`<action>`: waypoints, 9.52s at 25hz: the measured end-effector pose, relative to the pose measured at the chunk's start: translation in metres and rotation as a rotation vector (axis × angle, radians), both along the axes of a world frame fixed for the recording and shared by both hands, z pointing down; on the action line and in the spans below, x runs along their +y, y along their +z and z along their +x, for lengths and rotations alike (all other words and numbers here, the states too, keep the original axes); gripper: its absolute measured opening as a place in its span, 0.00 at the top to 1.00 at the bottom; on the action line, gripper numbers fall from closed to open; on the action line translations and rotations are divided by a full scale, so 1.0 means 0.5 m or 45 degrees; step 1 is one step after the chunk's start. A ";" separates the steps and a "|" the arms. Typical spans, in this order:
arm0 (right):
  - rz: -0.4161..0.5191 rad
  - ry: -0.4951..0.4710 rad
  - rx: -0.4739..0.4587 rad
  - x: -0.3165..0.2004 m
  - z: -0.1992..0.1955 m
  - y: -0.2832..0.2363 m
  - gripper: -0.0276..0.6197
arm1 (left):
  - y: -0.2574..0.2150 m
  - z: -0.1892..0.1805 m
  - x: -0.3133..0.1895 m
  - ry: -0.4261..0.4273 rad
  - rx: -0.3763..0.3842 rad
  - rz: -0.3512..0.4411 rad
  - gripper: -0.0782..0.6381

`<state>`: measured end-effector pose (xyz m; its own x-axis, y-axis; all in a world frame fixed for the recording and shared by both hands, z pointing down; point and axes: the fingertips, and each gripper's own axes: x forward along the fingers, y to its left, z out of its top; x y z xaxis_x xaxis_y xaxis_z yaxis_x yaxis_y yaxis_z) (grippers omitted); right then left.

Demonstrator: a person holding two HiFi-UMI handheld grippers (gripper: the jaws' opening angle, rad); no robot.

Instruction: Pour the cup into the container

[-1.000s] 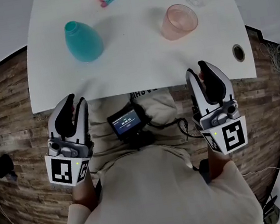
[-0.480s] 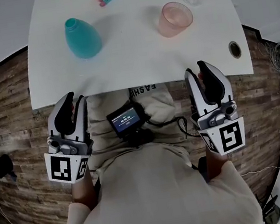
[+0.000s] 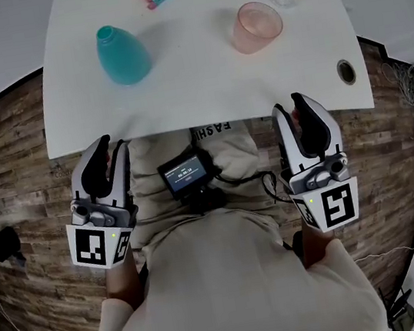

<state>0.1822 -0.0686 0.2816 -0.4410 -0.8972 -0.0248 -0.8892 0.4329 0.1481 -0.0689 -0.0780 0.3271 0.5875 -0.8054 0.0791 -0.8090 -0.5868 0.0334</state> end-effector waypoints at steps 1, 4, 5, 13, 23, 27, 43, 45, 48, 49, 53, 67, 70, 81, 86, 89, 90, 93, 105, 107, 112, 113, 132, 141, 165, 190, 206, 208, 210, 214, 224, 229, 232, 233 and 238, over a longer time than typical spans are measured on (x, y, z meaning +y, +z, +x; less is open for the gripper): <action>0.003 0.002 -0.003 -0.001 0.001 0.000 0.80 | 0.002 0.000 -0.003 0.000 0.000 -0.002 0.75; 0.008 0.003 -0.004 -0.004 0.003 0.000 0.80 | 0.003 0.005 -0.008 0.005 0.000 0.000 0.75; 0.007 0.004 -0.004 -0.003 0.004 0.002 0.80 | 0.002 0.007 -0.008 0.008 0.001 0.001 0.75; -0.003 0.001 -0.002 -0.007 0.010 0.010 0.79 | 0.001 0.011 -0.012 0.016 -0.006 0.004 0.75; 0.003 0.008 0.004 -0.014 0.017 0.004 0.78 | 0.002 -0.001 -0.016 -0.001 -0.002 0.003 0.75; 0.000 0.002 0.006 -0.016 0.017 0.003 0.78 | 0.003 -0.009 -0.016 -0.013 -0.003 0.001 0.75; 0.000 -0.017 0.028 -0.017 0.021 -0.003 0.78 | -0.001 -0.030 -0.016 -0.040 -0.001 0.014 0.75; -0.004 -0.023 0.037 -0.017 0.021 -0.001 0.77 | -0.001 -0.029 -0.016 -0.039 -0.002 0.014 0.75; -0.009 -0.034 0.049 -0.016 0.021 -0.001 0.77 | -0.003 -0.032 -0.014 -0.043 -0.003 0.016 0.75; -0.010 -0.037 0.052 -0.016 0.020 -0.002 0.77 | -0.004 -0.033 -0.014 -0.044 -0.003 0.018 0.75; -0.011 -0.043 0.061 -0.015 0.022 -0.003 0.76 | -0.005 -0.037 -0.012 -0.050 -0.001 0.020 0.75; -0.006 -0.060 0.083 -0.021 0.038 -0.013 0.76 | -0.009 -0.042 -0.011 -0.057 -0.008 0.028 0.75; -0.003 -0.058 0.086 -0.019 0.040 -0.015 0.76 | -0.011 -0.042 -0.008 -0.056 -0.009 0.029 0.75; -0.011 -0.082 0.078 -0.014 0.048 -0.011 0.74 | -0.013 -0.043 -0.008 -0.054 -0.018 0.032 0.75; -0.017 -0.099 0.073 -0.020 0.052 -0.016 0.72 | -0.017 -0.044 -0.012 -0.053 -0.021 0.033 0.75; -0.022 -0.105 0.082 -0.024 0.057 -0.019 0.71 | -0.018 -0.040 -0.015 -0.048 -0.020 0.032 0.75; -0.024 -0.109 0.083 -0.025 0.058 -0.019 0.71 | -0.018 -0.040 -0.015 -0.046 -0.020 0.032 0.75; -0.037 -0.127 0.091 -0.030 0.058 -0.017 0.68 | -0.021 -0.040 -0.016 -0.043 -0.018 0.035 0.75; -0.103 -0.196 0.083 -0.069 0.086 -0.015 0.58 | -0.017 -0.043 -0.019 -0.048 -0.019 0.025 0.75; -0.123 -0.214 0.060 -0.077 0.093 -0.015 0.57 | -0.019 -0.045 -0.018 -0.049 -0.022 0.025 0.75; -0.150 -0.231 0.066 -0.101 0.113 -0.013 0.54 | -0.020 -0.045 -0.021 -0.053 -0.022 0.025 0.75; -0.154 -0.235 0.072 -0.104 0.115 -0.012 0.54 | -0.020 -0.045 -0.021 -0.052 -0.022 0.026 0.75; -0.229 -0.339 0.152 -0.148 0.121 -0.008 0.53 | -0.024 -0.049 -0.029 -0.052 -0.030 0.031 0.75; -0.268 -0.412 0.150 -0.168 0.113 -0.002 0.52 | -0.025 -0.053 -0.032 -0.054 -0.032 0.035 0.75; -0.359 -0.619 0.143 -0.220 0.082 0.032 0.41 | -0.029 -0.069 -0.031 -0.074 -0.028 0.029 0.75; -0.408 -0.750 0.205 -0.254 0.042 0.067 0.38 | -0.039 -0.068 -0.034 -0.074 -0.039 0.035 0.75; -0.429 -0.787 0.202 -0.275 0.025 0.086 0.38 | -0.032 -0.082 -0.030 -0.092 -0.039 0.026 0.75; -0.428 -0.791 0.199 -0.276 0.024 0.085 0.38 | -0.031 -0.082 -0.028 -0.093 -0.041 0.024 0.74; -0.427 -0.795 0.197 -0.277 0.022 0.085 0.38 | -0.031 -0.082 -0.028 -0.094 -0.040 0.023 0.75; -0.425 -0.803 0.197 -0.281 0.019 0.087 0.38 | -0.030 -0.084 -0.028 -0.097 -0.041 0.018 0.75; -0.422 -0.848 0.198 -0.287 -0.001 0.093 0.38 | -0.027 -0.086 -0.029 -0.100 -0.040 0.016 0.75; -0.423 -0.862 0.183 -0.288 -0.010 0.094 0.38 | -0.026 -0.089 -0.027 -0.106 -0.042 0.012 0.75; -0.427 -0.867 0.177 -0.290 -0.014 0.097 0.38 | -0.026 -0.093 -0.027 -0.108 -0.042 0.012 0.75; -0.427 -0.867 0.176 -0.290 -0.014 0.097 0.38 | -0.026 -0.093 -0.027 -0.108 -0.042 0.013 0.75; -0.433 -0.864 0.191 -0.294 -0.016 0.106 0.38 | -0.023 -0.095 -0.029 -0.111 -0.043 0.009 0.74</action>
